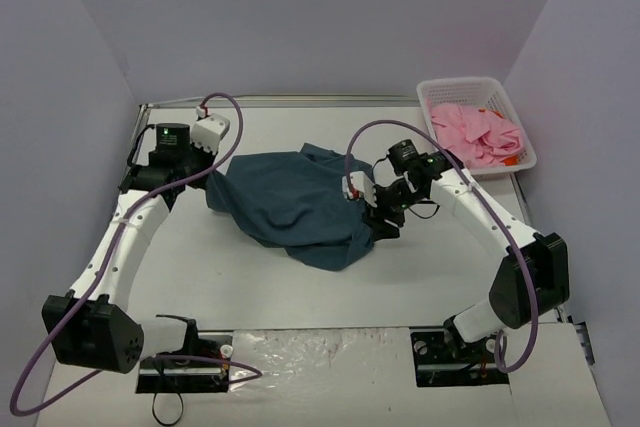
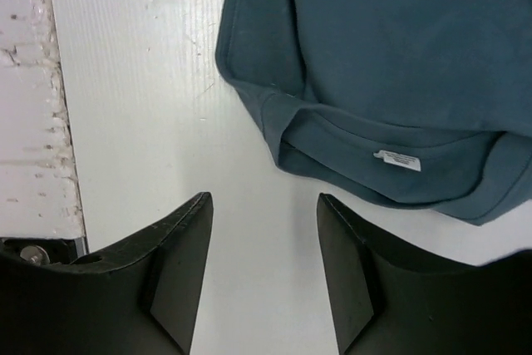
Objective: Fold and stack the t-shirts
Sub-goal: Flatten out the tshirt
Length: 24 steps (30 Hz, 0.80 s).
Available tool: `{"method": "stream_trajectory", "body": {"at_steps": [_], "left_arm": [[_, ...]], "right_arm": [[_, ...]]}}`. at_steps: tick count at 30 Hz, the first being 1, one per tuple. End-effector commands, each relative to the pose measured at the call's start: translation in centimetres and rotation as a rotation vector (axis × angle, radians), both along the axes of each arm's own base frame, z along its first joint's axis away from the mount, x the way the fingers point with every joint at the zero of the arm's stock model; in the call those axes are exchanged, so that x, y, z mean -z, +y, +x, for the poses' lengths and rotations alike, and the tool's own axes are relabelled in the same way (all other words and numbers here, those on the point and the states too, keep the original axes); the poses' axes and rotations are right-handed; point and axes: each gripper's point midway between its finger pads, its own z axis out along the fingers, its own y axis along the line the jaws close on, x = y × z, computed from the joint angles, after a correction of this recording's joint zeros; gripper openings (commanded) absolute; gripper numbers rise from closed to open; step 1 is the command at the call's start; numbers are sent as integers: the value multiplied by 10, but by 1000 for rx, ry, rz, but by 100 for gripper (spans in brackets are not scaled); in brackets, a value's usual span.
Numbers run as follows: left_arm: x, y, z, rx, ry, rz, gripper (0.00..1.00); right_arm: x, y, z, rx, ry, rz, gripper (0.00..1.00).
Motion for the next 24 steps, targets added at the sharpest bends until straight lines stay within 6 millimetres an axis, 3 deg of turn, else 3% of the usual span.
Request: {"method": "stream_trajectory", "body": {"at_steps": [1,8,13,24], "left_arm": [[-21,-6,2,12,-31,-92,2],[-15,10,5,-32,-7,-136,2],[-10,18,3,-53,0,-142,2],[-4,22,4,-67,14,-163,2]], "right_arm": [[9,-1,-12,-117,-64,-27,50],[23,22,-18,-203,-59,-19,52],[35,45,-34,-293,-33,-31,52],[62,76,-46,-366,-15,-76,49]]}}
